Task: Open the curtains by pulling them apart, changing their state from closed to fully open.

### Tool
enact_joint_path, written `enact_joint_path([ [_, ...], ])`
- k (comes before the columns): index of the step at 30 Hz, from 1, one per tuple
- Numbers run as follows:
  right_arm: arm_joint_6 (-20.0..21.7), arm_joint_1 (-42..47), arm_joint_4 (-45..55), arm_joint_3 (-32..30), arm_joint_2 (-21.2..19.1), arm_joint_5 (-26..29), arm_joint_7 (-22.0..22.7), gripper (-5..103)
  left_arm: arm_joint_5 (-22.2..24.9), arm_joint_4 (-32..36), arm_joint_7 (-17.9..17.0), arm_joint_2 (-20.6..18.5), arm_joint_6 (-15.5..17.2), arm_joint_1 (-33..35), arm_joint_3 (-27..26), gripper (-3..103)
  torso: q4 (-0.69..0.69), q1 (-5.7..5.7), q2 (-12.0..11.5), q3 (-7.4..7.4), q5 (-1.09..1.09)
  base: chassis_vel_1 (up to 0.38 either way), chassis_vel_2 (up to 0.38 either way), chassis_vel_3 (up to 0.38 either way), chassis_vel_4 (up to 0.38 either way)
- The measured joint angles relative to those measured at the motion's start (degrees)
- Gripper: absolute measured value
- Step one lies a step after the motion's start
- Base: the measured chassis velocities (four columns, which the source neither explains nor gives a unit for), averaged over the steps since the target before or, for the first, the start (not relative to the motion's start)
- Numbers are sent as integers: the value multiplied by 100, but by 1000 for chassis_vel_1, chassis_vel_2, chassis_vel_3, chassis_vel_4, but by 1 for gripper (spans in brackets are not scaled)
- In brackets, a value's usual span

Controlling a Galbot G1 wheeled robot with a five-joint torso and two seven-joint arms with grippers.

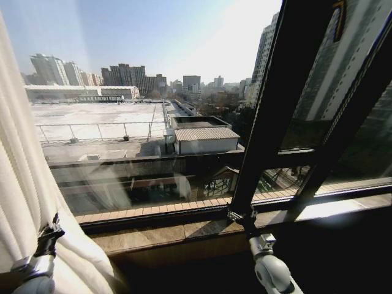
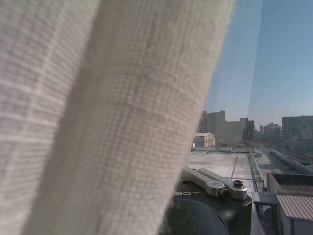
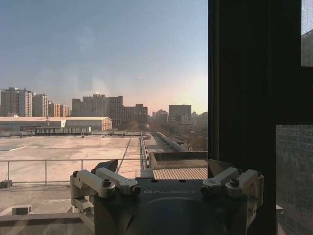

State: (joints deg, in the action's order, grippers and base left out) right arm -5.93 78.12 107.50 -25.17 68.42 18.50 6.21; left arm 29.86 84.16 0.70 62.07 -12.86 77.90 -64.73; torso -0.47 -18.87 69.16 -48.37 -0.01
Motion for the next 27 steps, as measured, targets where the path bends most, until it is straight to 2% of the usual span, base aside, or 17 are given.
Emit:
enact_joint_path([
  [1,0,0,0,1,0,0,-1,100,74,-447,-5,-247,-13,-172,-62,0,0,0,0,0,1,0,0,0,0],
  [2,0,0,0,1,0,0,0,100,88,-555,-5,-305,-16,-216,-70,0,0,0,0,0,1,0,0,0,0],
  [3,0,0,0,2,0,0,-2,100,145,-1276,-17,-683,-61,-529,-86,0,0,0,0,0,-1,0,0,0,0],
  [4,0,0,0,2,0,0,-2,100,145,-1276,-17,-683,-61,-529,-86,0,0,0,0,0,-1,0,0,0,0],
  [7,0,0,0,1,0,0,-1,100,142,-2250,-53,-1118,-145,-997,-88,0,-1,0,0,0,-2,0,0,0,0],
  [8,0,0,0,1,0,0,-1,100,142,-2250,-53,-1118,-145,-997,-88,0,-1,0,0,0,-2,0,0,0,0],
  [10,0,0,0,1,0,0,-1,100,72,-2672,-71,-1311,-194,-1159,-84,0,1,0,0,-1,-3,0,0,0,0],
  [19,0,0,0,1,0,0,-1,100,7,-2618,-79,-1233,-205,-1222,53,0,0,0,0,0,-3,0,0,0,0],
  [22,0,0,0,1,1,0,-1,100,-121,-2446,-156,-1115,-205,-1163,73,0,1,0,0,-1,0,0,0,0,0],
  [26,0,0,0,1,0,0,0,100,-331,-1761,-425,-687,-101,-800,-73,-3,-1,0,0,0,1,0,0,0,0],
  [27,0,0,0,1,0,0,0,100,-331,-1761,-425,-687,-101,-800,-73,-3,-1,0,0,0,1,0,0,0,0],
])
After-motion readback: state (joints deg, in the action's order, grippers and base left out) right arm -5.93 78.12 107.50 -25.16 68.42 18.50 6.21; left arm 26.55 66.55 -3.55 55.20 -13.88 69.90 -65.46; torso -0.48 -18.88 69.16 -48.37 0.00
